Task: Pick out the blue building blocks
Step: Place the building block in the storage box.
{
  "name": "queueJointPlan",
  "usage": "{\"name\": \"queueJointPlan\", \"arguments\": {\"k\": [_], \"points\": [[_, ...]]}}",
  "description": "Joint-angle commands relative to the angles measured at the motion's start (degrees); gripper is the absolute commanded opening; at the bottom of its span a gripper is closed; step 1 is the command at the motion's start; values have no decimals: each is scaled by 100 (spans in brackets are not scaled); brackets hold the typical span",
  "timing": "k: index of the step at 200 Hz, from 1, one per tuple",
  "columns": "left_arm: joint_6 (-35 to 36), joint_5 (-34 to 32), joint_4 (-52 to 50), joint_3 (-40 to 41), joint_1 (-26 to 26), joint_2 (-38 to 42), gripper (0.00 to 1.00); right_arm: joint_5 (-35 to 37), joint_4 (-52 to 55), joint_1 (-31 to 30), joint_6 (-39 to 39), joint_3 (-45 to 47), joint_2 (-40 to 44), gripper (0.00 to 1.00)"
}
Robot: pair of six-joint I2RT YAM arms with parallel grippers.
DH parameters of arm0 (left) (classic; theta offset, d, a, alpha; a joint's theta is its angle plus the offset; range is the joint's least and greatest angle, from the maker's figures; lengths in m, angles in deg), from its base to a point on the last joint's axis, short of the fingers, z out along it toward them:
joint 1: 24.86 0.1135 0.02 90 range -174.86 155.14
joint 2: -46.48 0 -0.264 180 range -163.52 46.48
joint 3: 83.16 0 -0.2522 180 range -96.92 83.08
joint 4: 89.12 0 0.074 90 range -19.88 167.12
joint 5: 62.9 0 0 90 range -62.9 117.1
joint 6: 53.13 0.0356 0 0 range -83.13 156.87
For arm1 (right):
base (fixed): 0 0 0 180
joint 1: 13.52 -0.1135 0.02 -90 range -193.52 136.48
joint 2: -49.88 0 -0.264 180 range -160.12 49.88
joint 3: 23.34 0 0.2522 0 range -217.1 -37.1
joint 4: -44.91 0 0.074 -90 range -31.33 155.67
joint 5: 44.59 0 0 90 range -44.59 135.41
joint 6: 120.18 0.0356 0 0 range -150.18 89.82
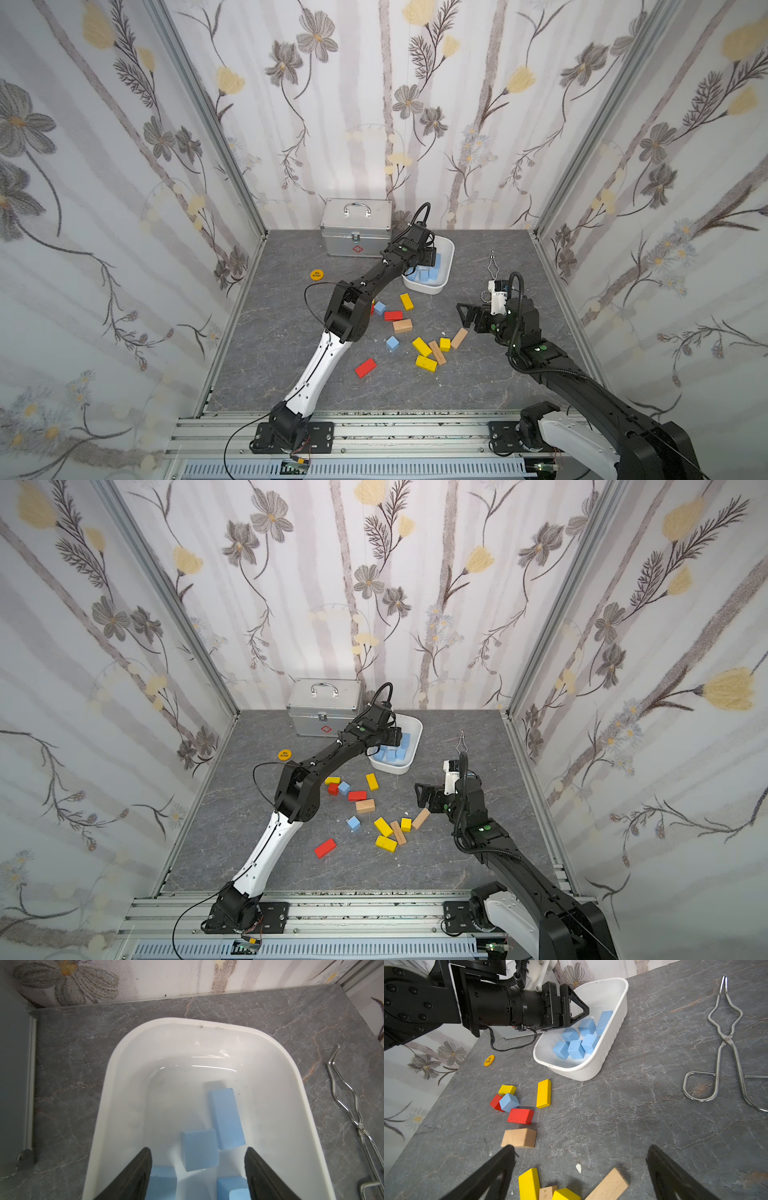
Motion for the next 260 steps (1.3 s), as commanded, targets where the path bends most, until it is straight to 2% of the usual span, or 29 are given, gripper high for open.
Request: {"name": "queueJointPlan", "arguments": {"k": [1, 62, 119, 173, 212, 260], "points": [[-92, -83, 178, -48, 3, 69, 75, -95, -226, -4, 31, 1, 2, 100], [-152, 87, 123, -48, -19, 380, 78, -90, -111, -5, -46, -56, 9, 100], [-96, 107, -294, 194, -97, 983, 78, -59, 85, -48, -169, -169, 158, 100], [41, 39, 151, 1733, -149, 2266, 80, 223, 336, -392, -275, -381, 207, 100], [139, -244, 557, 3101, -149, 3383, 91, 439, 549, -766, -381, -625, 130, 100], [212, -692, 191, 4151, -139, 4329, 99, 717, 1086, -1357, -605, -1053, -88, 100]]}}
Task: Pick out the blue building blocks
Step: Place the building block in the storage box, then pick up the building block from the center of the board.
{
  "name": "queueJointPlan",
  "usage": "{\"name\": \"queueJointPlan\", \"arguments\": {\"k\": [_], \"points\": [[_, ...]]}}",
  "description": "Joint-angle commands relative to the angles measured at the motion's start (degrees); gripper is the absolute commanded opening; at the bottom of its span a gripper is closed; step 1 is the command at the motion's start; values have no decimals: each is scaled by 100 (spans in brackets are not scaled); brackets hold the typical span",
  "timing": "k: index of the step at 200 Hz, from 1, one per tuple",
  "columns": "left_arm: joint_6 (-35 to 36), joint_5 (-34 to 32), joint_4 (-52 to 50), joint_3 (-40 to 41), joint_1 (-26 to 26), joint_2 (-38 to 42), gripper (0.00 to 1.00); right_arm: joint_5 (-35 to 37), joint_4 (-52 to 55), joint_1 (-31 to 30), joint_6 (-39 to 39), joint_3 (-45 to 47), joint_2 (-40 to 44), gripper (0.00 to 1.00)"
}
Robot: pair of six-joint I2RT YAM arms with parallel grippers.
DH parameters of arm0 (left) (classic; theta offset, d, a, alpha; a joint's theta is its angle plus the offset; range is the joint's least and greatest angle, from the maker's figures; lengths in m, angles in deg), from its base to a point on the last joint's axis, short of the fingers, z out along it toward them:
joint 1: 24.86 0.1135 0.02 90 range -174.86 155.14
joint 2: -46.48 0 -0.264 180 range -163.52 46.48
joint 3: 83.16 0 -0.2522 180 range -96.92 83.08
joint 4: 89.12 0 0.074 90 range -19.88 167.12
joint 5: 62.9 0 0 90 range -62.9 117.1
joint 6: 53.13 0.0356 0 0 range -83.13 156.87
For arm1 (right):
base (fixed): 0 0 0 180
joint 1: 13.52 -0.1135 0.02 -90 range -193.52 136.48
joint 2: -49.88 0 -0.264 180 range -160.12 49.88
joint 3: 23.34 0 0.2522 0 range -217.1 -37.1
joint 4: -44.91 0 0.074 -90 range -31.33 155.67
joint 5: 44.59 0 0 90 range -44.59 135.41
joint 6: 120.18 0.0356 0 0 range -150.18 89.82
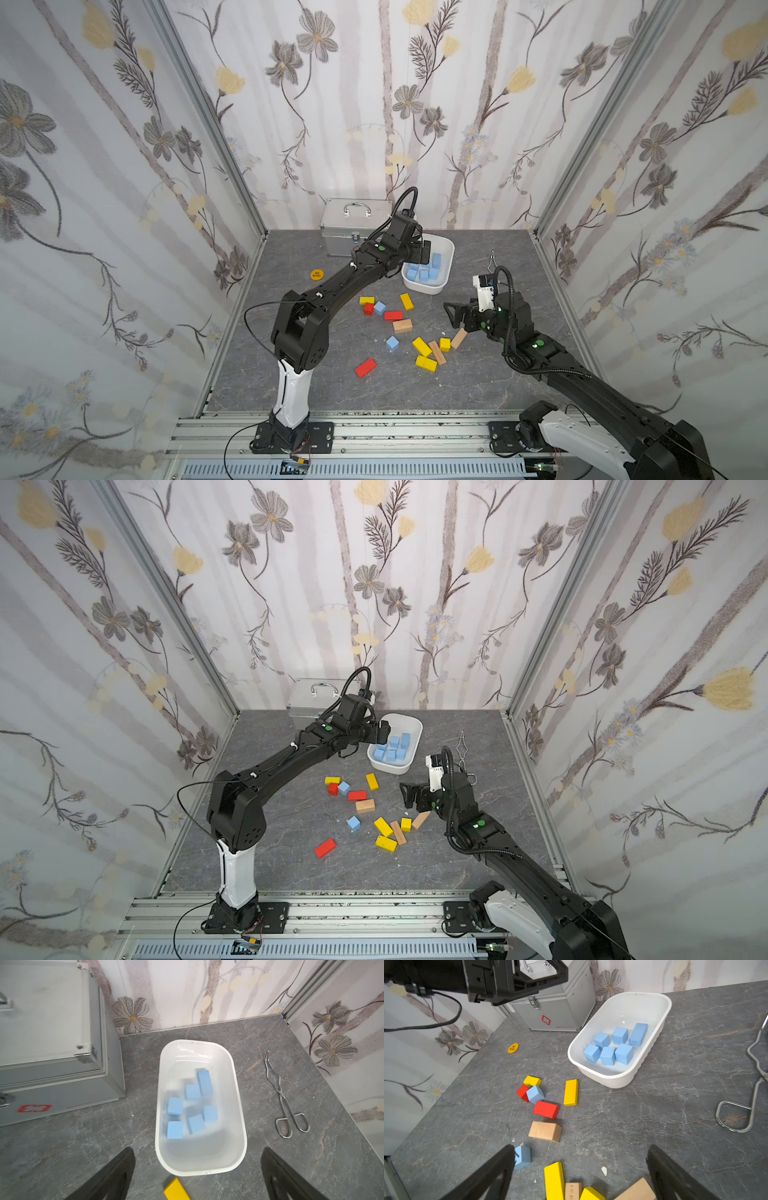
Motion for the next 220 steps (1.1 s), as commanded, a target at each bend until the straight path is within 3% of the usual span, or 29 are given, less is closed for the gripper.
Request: {"name": "queueJointPlan", "arguments": {"k": [1, 53, 104, 148, 220], "points": [[132, -365, -88, 366, 10, 351, 99, 298, 310, -234, -197, -201, -97, 100], [-93, -687, -88, 1718, 124, 1303, 100, 425, 1090, -937, -349, -775, -464, 100], [-534, -813, -102, 3213, 521, 2238, 100, 789, 1570, -1782, -32, -1355, -1076, 100], [-784, -843, -233, 4057, 988, 2924, 100, 1209, 2095, -2406, 162, -2255, -2339, 97], [-813, -790, -823, 4684, 1798, 3632, 100, 1245, 2949, -2802, 386, -3703, -4263, 92]]}}
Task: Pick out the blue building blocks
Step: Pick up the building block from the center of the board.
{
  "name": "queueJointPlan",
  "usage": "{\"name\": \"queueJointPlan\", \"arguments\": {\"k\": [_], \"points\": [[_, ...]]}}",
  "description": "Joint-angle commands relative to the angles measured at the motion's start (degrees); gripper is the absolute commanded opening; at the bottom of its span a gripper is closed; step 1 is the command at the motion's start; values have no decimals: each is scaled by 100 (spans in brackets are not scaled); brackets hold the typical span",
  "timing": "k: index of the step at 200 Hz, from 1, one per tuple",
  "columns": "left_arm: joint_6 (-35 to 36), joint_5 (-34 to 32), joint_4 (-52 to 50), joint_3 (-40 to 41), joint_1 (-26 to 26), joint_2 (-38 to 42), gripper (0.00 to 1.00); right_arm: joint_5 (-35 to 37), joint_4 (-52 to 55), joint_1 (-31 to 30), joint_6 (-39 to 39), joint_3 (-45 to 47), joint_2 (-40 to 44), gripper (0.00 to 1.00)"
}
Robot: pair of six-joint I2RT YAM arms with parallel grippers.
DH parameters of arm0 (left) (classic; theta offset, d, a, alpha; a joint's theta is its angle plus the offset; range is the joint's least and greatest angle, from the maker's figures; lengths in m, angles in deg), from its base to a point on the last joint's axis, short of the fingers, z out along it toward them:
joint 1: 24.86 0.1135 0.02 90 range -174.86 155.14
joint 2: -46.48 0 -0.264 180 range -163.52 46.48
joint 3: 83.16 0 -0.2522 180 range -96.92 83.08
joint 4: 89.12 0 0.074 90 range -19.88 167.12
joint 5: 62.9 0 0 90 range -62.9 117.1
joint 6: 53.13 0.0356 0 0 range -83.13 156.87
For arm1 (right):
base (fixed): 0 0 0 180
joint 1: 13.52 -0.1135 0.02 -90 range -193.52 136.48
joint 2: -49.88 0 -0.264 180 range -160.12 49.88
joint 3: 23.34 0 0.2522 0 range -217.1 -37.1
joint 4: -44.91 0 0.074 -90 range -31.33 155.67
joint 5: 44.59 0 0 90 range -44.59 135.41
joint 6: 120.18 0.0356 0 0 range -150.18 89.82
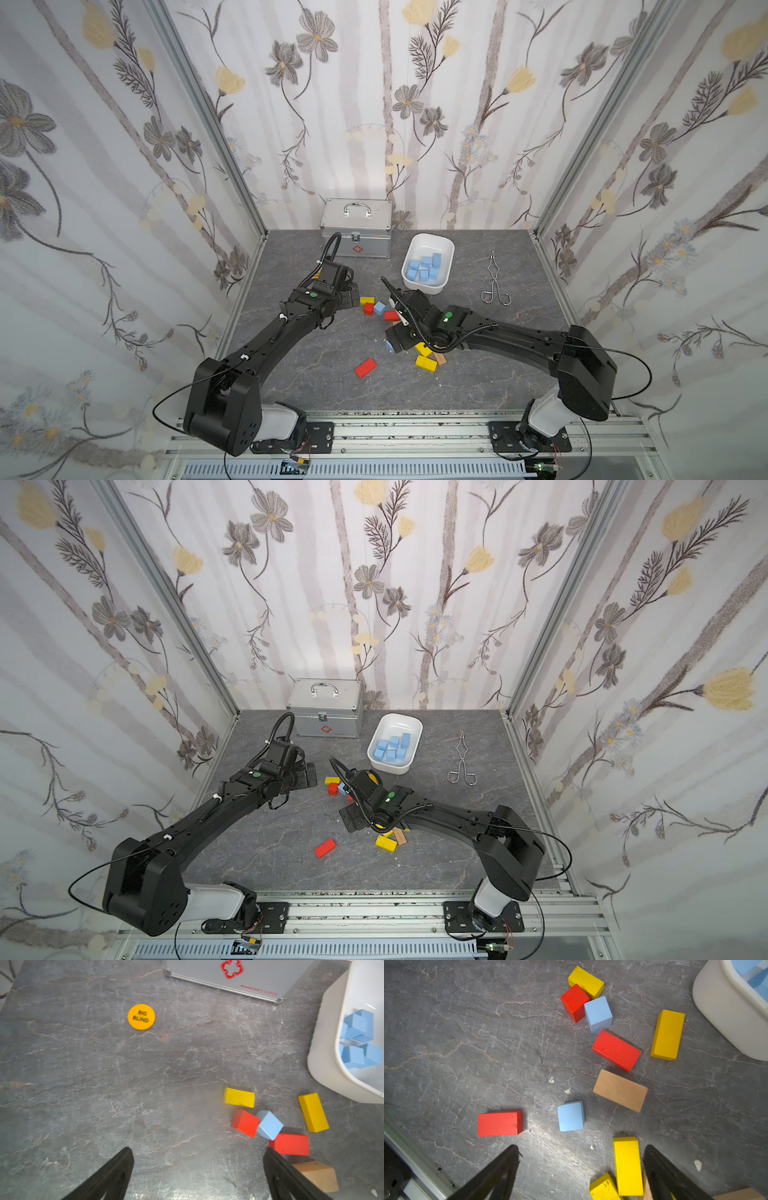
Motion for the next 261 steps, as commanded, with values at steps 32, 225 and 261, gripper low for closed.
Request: {"name": "queueJointPlan", "arguments": {"k": [32, 225, 261], "points": [[-77, 167, -416, 160, 506, 339, 100, 52, 525, -154, 297, -528, -639, 89], [114, 248, -723, -92, 896, 23, 100, 199, 1108, -91, 551, -1584, -2069, 68], [123, 257, -700, -57, 931, 5, 100, 124, 1114, -71, 527, -1615, -2160, 58]]}}
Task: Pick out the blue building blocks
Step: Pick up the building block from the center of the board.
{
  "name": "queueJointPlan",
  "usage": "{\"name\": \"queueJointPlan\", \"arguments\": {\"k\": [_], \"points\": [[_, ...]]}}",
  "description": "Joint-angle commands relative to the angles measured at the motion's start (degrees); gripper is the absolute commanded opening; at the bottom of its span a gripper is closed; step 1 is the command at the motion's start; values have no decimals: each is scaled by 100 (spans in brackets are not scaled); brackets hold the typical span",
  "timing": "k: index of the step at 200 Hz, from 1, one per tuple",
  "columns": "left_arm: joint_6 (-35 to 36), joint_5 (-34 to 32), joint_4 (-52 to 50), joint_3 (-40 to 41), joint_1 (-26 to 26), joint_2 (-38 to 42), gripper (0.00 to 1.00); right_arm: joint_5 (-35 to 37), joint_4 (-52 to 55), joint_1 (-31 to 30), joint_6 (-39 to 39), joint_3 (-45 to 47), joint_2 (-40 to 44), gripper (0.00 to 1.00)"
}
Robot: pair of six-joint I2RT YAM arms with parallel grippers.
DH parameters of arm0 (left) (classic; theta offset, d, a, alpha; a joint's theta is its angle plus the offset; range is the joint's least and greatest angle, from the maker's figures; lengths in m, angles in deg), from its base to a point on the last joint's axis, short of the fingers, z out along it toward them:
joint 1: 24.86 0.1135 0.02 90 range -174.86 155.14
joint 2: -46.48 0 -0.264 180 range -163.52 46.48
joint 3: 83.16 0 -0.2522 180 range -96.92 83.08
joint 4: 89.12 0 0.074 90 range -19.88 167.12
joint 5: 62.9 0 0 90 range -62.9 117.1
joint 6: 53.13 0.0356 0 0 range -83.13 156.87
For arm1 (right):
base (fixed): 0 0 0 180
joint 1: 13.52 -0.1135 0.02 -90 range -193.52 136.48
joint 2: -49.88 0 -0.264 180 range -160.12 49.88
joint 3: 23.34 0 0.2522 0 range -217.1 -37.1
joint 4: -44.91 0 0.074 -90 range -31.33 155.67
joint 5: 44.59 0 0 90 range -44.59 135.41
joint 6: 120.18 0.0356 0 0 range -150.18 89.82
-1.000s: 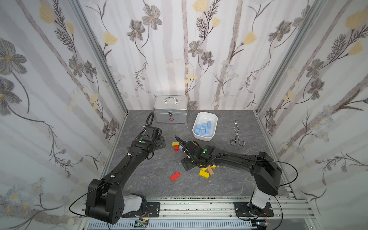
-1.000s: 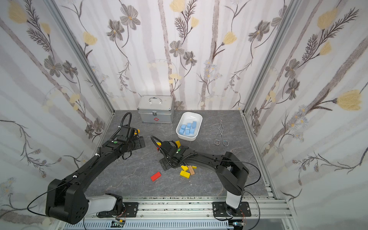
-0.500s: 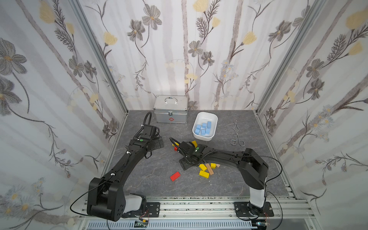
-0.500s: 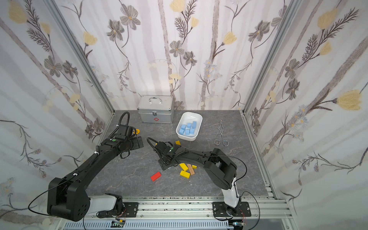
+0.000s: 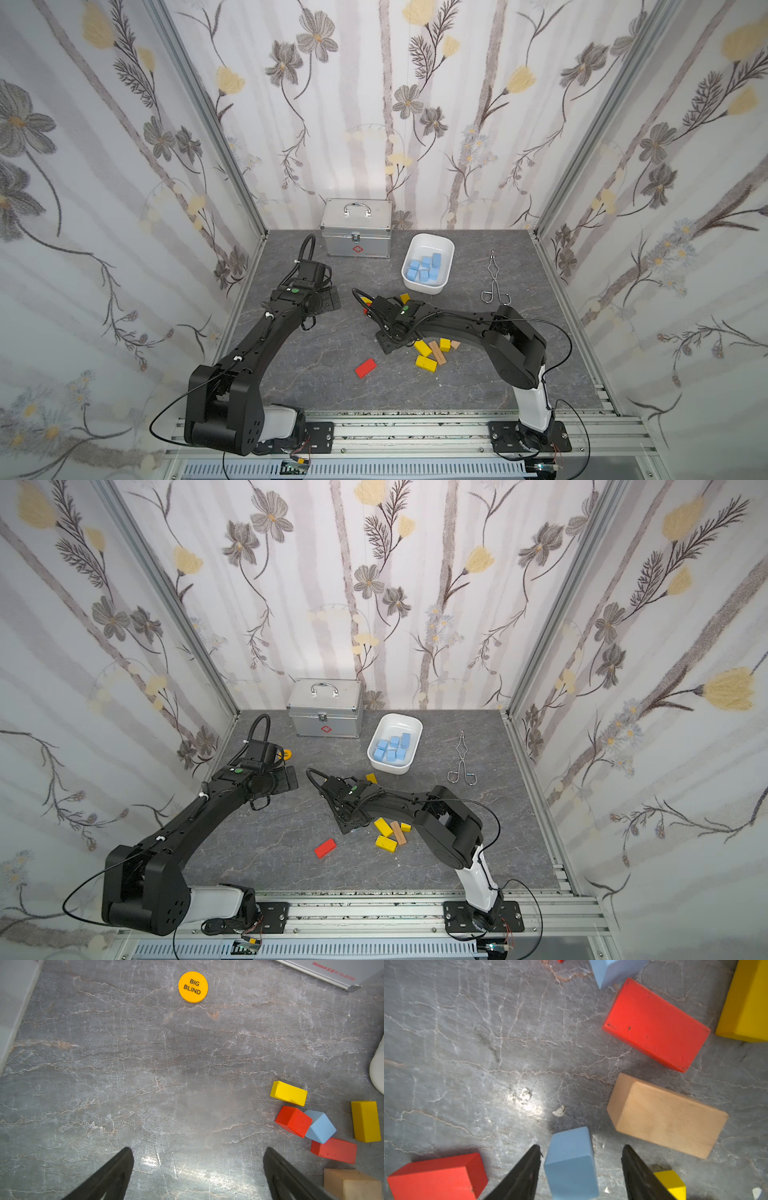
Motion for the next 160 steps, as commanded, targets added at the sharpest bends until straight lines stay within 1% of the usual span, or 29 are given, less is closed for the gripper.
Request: {"name": "queueJointPlan", "arguments": {"k": [1, 52, 86, 108, 121, 143, 160], "points": [[8, -62, 47, 11, 27, -12, 100, -21, -23, 15, 46, -61, -55, 58], [-1, -24, 69, -11, 37, -75, 100, -49, -11, 37, 41, -67, -63, 48], [6, -14, 69, -8, 36, -77, 100, -49, -17, 40, 28, -70, -92, 43], [7, -14, 69, -4, 40, -75, 100, -73, -4, 40, 28, -61, -94, 41], [6, 0, 74, -6, 38, -79, 100, -80, -1, 42, 28, -62, -84, 38], [8, 13, 77, -4, 46, -84, 100, -85, 4, 40, 29, -57, -55, 35], [12, 13, 78, -6, 44, -85, 100, -67, 0, 36, 39, -59, -27, 29]]}}
